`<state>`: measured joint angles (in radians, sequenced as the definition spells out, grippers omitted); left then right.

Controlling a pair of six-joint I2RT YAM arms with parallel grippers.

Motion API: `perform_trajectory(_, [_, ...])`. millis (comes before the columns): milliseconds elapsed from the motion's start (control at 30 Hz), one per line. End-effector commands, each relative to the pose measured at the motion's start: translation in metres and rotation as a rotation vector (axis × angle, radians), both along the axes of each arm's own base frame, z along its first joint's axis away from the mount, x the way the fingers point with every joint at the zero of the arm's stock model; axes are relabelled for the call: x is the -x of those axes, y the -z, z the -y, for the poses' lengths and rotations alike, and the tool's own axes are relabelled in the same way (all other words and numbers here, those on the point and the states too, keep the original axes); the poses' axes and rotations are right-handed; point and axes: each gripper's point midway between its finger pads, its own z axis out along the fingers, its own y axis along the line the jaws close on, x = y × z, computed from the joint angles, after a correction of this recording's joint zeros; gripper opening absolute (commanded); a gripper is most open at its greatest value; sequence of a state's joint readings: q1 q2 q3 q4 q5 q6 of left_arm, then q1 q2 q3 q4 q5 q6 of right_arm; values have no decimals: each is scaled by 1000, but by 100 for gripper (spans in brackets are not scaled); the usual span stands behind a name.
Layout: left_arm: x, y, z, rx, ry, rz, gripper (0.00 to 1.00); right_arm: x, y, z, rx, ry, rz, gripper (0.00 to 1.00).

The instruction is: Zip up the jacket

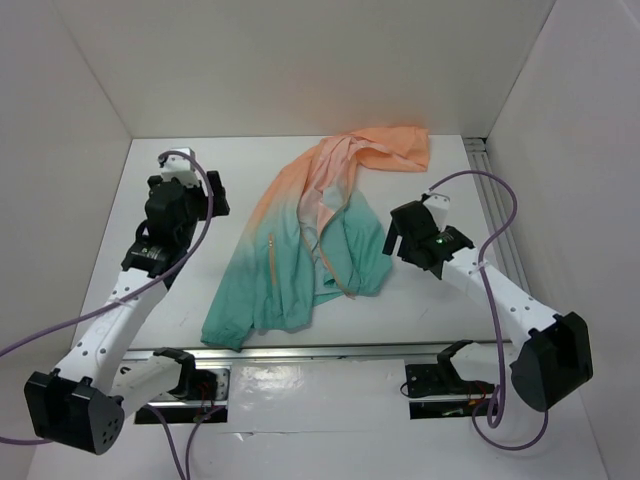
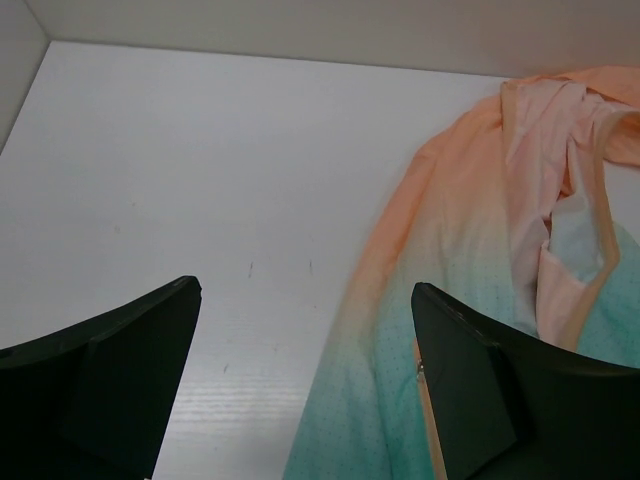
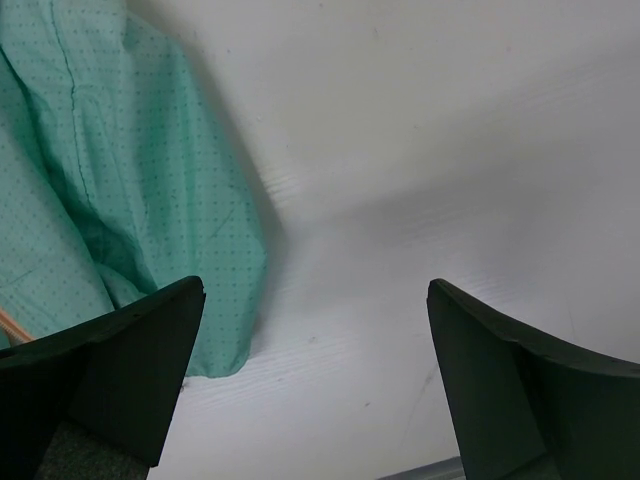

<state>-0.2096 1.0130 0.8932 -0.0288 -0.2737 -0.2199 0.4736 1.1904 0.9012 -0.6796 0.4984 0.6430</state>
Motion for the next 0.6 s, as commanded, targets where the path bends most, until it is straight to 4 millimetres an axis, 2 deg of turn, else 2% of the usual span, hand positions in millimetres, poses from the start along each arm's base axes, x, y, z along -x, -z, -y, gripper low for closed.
perform_trajectory(0, [13, 0, -12, 42, -90, -72, 100, 12, -8, 10, 18, 26, 13, 100])
perform_trajectory(33, [14, -6, -3, 24, -9, -64, 100, 14, -8, 11, 17, 26, 15, 100])
perform_trajectory(100, [14, -20, 28, 20, 185, -31, 100, 20, -4, 7, -6, -13, 8, 100])
perform_trajectory(167, [9, -26, 31, 103, 153, -68, 100, 24, -1, 4, -30, -29, 4, 100])
perform_trajectory(200, [13, -19, 33, 114, 159, -120, 100, 26, -1, -5, -63, -85, -3, 100])
perform_trajectory(267, [12, -25, 38, 68, 210, -138, 100, 25, -2, -18, -119, -134, 6, 100])
perform_trajectory(300, [12, -17, 38, 65, 209, -169, 100, 25, -6, -27, -159, -162, 15, 100])
perform_trajectory(367, [16, -12, 41, 150, 175, -221, 100, 30, -6, -59, -277, -278, 16, 93])
perform_trajectory(400, [19, -5, 49, 163, 219, -255, 100, 36, -2, -71, -320, -326, 13, 88])
perform_trajectory(433, [25, 1, 68, 182, 317, -291, 100, 35, -8, -93, -405, -385, 37, 85])
perform_trajectory(467, [33, 14, 72, 198, 319, -344, 100, 41, -9, -109, -445, -436, 39, 76])
perform_trajectory(500, [42, 33, 84, 207, 343, -396, 100, 46, -3, -119, -472, -466, 26, 71])
perform_trajectory(533, [51, 46, 89, 211, 351, -432, 100, 50, -7, -133, -520, -490, 23, 67])
perform_trajectory(567, [61, 50, 92, 234, 346, -438, 100, 56, -9, -152, -544, -544, 35, 65])
